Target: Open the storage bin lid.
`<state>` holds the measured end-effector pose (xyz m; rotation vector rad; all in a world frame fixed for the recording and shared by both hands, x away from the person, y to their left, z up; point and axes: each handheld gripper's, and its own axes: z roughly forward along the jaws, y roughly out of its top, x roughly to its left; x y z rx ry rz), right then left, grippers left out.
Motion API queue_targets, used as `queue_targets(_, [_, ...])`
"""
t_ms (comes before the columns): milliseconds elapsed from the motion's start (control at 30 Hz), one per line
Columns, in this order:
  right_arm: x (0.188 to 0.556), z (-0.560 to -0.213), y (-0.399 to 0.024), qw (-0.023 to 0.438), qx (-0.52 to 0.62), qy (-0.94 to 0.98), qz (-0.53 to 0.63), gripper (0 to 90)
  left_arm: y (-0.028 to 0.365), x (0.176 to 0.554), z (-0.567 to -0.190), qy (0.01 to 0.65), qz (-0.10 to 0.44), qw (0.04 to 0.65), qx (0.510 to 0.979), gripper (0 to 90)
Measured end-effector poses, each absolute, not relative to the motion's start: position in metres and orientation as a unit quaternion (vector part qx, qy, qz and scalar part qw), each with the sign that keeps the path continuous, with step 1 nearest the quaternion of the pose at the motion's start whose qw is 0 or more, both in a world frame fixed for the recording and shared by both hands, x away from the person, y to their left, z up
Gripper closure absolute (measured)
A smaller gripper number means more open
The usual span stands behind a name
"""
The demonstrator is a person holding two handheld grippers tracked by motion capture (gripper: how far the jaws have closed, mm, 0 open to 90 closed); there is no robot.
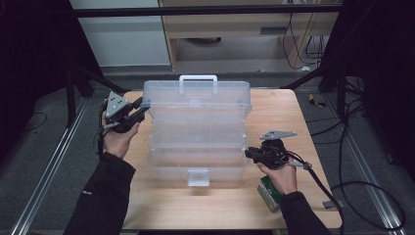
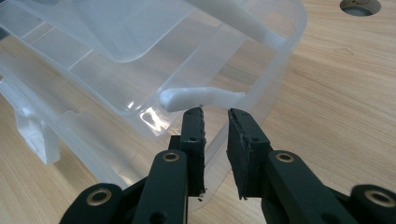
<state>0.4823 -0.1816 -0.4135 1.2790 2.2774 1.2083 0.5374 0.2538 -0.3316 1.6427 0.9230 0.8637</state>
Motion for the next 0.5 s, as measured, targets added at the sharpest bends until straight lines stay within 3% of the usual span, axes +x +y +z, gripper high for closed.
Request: queue_targets(500, [0.483, -0.413, -0.177, 0.14, 0.443, 0.789, 0.401, 74.4, 0.25, 0.554, -0.325, 0.391, 0.369, 0.504, 0.676, 74.1])
